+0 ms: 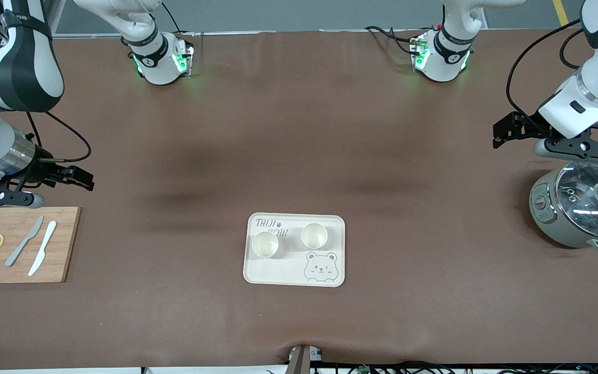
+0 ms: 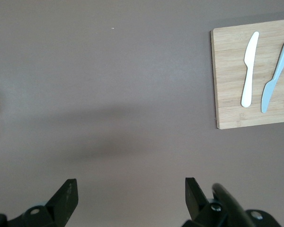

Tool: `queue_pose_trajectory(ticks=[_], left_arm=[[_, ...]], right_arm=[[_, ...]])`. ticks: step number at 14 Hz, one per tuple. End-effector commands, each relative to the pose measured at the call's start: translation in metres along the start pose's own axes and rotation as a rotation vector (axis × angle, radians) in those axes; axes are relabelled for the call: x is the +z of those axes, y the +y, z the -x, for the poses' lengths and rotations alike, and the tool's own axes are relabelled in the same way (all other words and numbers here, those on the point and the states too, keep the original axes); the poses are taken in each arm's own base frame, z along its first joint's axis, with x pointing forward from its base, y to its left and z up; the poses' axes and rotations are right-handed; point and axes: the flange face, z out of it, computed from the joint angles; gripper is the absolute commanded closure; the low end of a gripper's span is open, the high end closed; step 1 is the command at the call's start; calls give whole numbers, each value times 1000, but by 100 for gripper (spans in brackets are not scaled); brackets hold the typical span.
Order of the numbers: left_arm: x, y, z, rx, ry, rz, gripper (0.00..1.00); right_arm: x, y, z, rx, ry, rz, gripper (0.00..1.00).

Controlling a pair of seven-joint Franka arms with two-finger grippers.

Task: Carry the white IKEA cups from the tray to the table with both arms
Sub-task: 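Move the left gripper over the white cups on the tray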

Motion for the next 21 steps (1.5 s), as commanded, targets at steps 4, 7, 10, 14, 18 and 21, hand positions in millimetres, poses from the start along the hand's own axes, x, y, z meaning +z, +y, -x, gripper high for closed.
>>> queue_pose_trajectory(ticks=[4,7,10,14,18,21], left_arm=[[-1,1,-2,7,-1,-15,0],[1,11,-8,-6,3,-13,0],[16,44,-31,-60,-11,-38,0],[52,90,-79,2,-35,-32,0],[99,145,-110,0,-34,-50,0],[132,182,-126,-16,2,-33,0]], right_arm=[[-1,-2,4,-16,10,12,0],[-1,-2,4,-16,10,12,0],[-1,-1,4,-15,7,12,0],[0,-2,4,-16,7,12,0],[1,-1,3,-15,5,12,0],[2,-1,3,-13,4,12,0]])
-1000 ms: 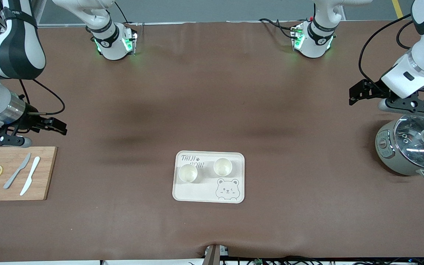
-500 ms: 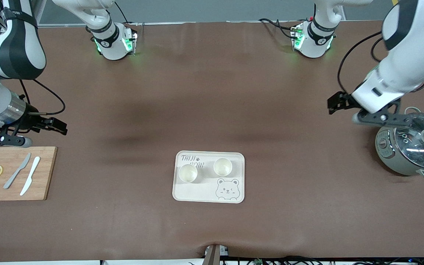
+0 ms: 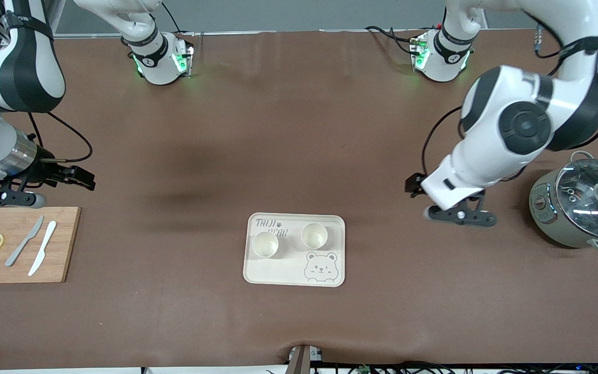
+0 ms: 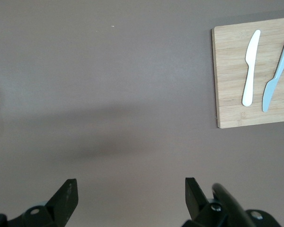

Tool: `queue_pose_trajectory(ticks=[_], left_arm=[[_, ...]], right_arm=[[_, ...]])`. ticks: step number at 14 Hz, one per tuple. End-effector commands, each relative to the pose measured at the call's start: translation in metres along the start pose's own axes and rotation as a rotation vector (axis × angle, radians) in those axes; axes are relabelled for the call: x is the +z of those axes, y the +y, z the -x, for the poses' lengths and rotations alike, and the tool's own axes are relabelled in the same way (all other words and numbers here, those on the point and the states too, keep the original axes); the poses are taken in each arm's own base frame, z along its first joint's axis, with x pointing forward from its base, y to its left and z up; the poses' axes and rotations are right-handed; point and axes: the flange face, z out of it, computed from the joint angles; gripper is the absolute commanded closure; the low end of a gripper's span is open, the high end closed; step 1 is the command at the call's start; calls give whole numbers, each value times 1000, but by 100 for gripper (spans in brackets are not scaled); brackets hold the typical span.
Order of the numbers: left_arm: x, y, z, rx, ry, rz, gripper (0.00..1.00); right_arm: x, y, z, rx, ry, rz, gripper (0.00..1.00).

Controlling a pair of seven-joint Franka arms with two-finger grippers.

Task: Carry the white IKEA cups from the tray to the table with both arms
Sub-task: 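Move the left gripper over the white cups on the tray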

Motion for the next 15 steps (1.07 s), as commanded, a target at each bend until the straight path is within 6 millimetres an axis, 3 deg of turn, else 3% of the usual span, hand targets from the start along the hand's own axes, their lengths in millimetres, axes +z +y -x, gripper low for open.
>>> queue_pose_trajectory(ticks=[1,5,10,15], left_arm=[[20,32,-17,-12,47,-4,0],[71,77,-29,0,106,24,0],[103,127,-39,-12,139,51,0],[145,152,-43,-24,192,81,0]], right_arm=[[-1,0,2,-12,8,12,0],[-1,1,2,-10,8,12,0],[0,1,1,-10,8,12,0],[0,1,1,-10,8,12,0]])
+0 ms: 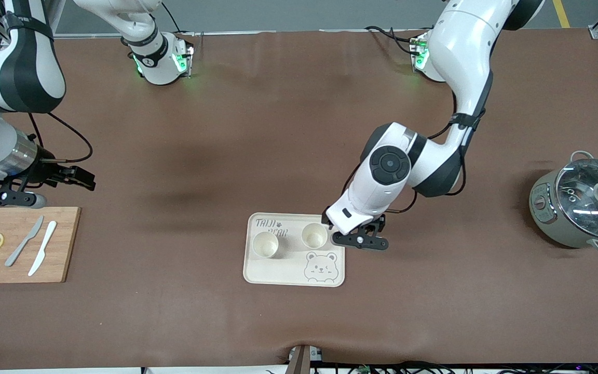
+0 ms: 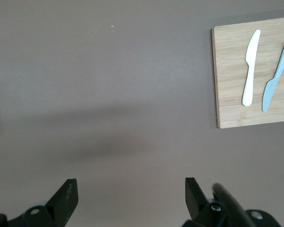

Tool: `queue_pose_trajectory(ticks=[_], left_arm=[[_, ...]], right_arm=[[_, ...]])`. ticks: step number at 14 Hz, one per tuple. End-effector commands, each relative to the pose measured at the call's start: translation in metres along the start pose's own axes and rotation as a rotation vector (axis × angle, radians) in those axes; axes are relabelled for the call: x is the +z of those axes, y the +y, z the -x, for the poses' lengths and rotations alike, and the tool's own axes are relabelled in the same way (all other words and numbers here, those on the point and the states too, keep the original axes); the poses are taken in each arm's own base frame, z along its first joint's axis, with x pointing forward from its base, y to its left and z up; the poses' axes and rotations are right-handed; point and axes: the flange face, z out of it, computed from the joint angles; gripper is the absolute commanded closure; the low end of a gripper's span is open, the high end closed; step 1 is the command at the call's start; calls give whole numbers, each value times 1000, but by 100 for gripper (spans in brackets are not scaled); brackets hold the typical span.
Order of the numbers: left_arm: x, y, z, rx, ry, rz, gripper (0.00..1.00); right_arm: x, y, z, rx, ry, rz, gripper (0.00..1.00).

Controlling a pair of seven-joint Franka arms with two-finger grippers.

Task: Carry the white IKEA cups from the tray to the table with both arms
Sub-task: 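Move the left gripper over the white cups on the tray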

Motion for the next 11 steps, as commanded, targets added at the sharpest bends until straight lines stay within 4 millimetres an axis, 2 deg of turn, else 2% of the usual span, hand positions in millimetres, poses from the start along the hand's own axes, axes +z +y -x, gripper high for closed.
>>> queue_pose_trajectory(ticks=[1,3,5,9,11], left_arm=[[26,15,-3,-10,55,-7,0],[41,26,2,-9,74,-8,0],[48,32,5,-5,85,-15,0],[59,39,9,-4,98,-12,0],[64,35,7,-9,106,-16,0]], right_arm=[[-1,1,1,-11,8,12,0],[-1,1,1,-11,8,12,0],[-1,1,1,-11,8,12,0],[-1,1,1,-11,8,12,0],[0,1,1,-11,7,12,0]])
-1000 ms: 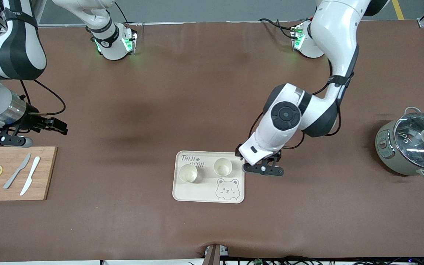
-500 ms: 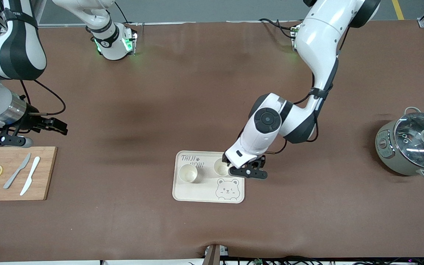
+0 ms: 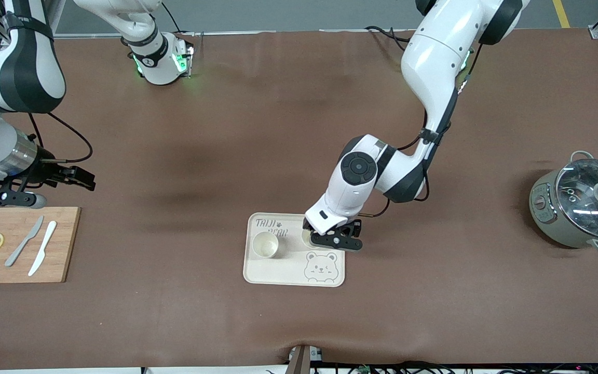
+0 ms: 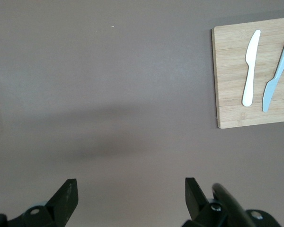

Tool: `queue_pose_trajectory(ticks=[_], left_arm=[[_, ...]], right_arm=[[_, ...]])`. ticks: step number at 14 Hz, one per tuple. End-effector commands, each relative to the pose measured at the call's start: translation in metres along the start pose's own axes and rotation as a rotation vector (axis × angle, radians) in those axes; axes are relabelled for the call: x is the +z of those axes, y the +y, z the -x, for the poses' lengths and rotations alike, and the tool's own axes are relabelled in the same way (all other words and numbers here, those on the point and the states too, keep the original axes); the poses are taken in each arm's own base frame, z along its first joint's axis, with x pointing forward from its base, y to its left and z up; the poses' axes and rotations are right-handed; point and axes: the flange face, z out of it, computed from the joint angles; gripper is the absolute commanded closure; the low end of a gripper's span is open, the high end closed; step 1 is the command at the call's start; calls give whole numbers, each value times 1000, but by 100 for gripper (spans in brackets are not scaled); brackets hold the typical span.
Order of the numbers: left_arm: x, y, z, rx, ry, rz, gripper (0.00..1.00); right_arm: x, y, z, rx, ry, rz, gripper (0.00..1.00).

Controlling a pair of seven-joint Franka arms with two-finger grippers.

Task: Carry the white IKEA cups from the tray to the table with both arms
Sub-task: 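Lower the left gripper and grasp the rim of a white cup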

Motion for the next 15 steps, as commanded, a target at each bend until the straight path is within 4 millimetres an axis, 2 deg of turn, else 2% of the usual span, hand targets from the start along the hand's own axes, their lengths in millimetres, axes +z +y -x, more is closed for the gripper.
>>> queue_pose_trajectory(ticks=[1,4,8,11,15], left_arm=[[9,-1,-5,-11,34,-23,0],[12,1,-6,-8,56,-15,0],[26,8,2,10,56,-26,0],[45,4,6,17,65,-45,0],[49,1,6,14,69,-46,0]], right_arm=[[-1,1,1,-11,6,12,0],[-1,1,1,-11,6,12,0],[-1,1,1,-11,6,12,0],[-1,1,1,-11,8,12,0],[0,1,1,-11,6,12,0]])
